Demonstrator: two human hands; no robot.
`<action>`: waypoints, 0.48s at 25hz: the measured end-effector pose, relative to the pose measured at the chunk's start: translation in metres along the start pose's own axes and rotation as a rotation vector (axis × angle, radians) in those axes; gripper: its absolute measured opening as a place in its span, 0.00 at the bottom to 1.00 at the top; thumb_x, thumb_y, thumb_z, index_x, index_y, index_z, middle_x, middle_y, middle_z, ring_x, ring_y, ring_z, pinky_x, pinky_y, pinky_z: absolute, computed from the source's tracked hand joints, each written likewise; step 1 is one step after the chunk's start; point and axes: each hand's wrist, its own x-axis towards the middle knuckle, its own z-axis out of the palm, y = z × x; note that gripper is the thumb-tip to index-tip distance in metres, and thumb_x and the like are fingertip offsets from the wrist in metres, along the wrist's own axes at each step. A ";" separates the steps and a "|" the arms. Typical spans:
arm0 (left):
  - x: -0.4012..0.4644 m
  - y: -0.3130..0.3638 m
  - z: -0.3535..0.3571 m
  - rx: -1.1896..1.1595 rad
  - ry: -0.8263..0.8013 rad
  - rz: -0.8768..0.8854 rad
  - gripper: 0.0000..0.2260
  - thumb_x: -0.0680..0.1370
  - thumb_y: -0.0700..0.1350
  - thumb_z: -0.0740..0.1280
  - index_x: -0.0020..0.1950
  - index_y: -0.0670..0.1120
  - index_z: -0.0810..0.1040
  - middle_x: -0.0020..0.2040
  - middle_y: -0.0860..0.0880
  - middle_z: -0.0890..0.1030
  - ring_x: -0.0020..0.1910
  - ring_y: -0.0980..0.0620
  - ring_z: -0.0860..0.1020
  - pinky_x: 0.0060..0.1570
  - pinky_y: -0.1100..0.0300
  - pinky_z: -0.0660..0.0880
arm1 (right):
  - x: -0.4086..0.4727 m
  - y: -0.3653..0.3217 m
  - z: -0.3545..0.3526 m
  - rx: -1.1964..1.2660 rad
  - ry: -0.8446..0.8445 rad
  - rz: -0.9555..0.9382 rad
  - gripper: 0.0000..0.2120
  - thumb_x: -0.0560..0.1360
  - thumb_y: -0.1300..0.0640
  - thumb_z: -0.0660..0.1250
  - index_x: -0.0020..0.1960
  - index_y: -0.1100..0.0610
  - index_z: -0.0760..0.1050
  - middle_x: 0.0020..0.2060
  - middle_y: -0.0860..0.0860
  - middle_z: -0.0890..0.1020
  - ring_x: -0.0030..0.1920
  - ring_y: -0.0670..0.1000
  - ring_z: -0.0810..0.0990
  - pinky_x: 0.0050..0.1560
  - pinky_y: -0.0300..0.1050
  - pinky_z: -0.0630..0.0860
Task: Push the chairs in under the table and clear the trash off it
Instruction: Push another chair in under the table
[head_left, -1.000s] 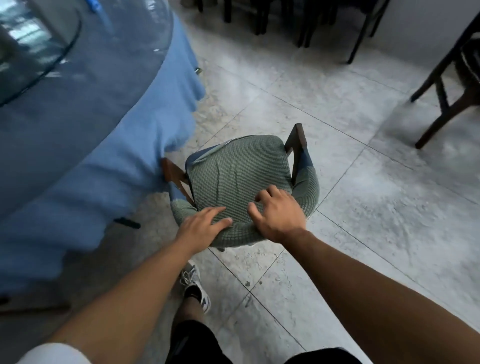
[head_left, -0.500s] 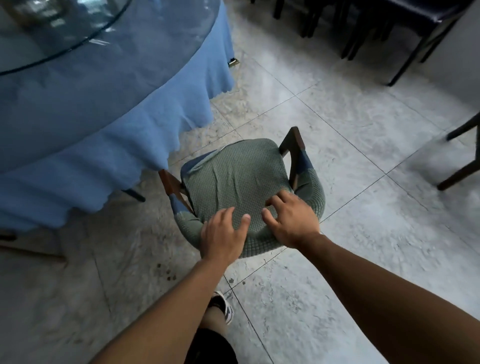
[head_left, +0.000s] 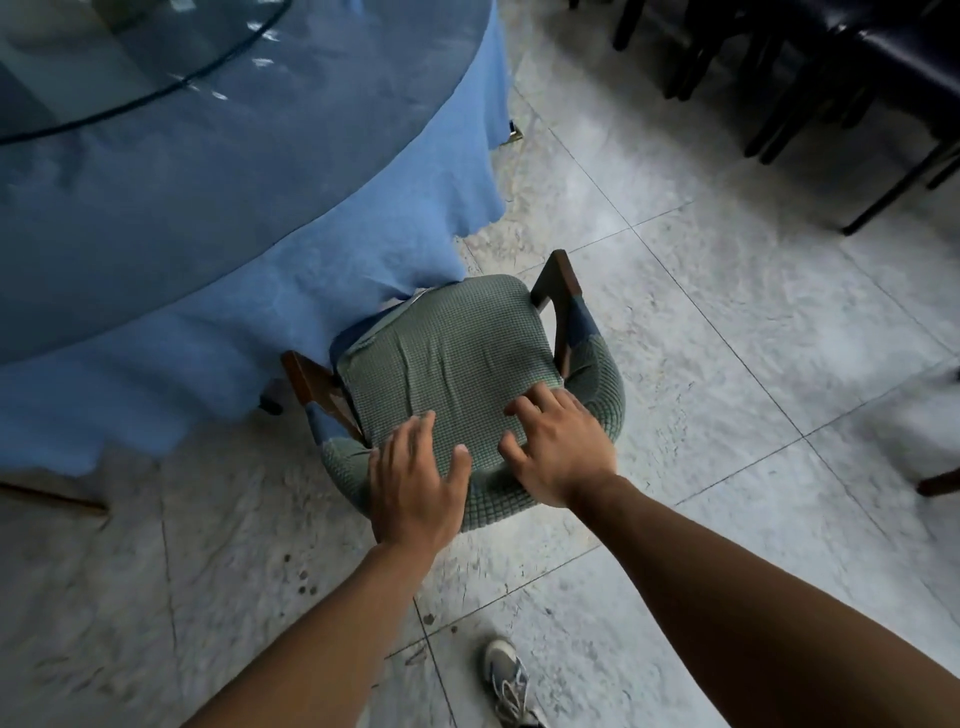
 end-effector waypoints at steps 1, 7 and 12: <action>0.013 0.007 0.003 0.004 0.012 -0.014 0.33 0.79 0.66 0.49 0.78 0.50 0.66 0.75 0.46 0.71 0.74 0.47 0.68 0.72 0.39 0.64 | 0.015 0.008 -0.004 -0.010 -0.009 -0.019 0.24 0.79 0.39 0.50 0.63 0.50 0.75 0.55 0.49 0.74 0.57 0.52 0.72 0.66 0.48 0.68; 0.074 0.046 0.013 -0.021 0.074 -0.077 0.32 0.80 0.64 0.50 0.77 0.48 0.68 0.74 0.44 0.72 0.73 0.43 0.69 0.70 0.37 0.65 | 0.092 0.046 -0.028 -0.017 -0.040 -0.107 0.24 0.78 0.39 0.53 0.65 0.50 0.73 0.59 0.51 0.73 0.61 0.54 0.70 0.69 0.52 0.68; 0.119 0.075 0.026 -0.007 0.136 -0.130 0.31 0.80 0.64 0.52 0.76 0.47 0.70 0.72 0.44 0.73 0.71 0.43 0.71 0.69 0.37 0.67 | 0.152 0.077 -0.046 -0.089 -0.129 -0.277 0.26 0.78 0.39 0.51 0.70 0.50 0.69 0.64 0.53 0.71 0.69 0.58 0.67 0.77 0.62 0.56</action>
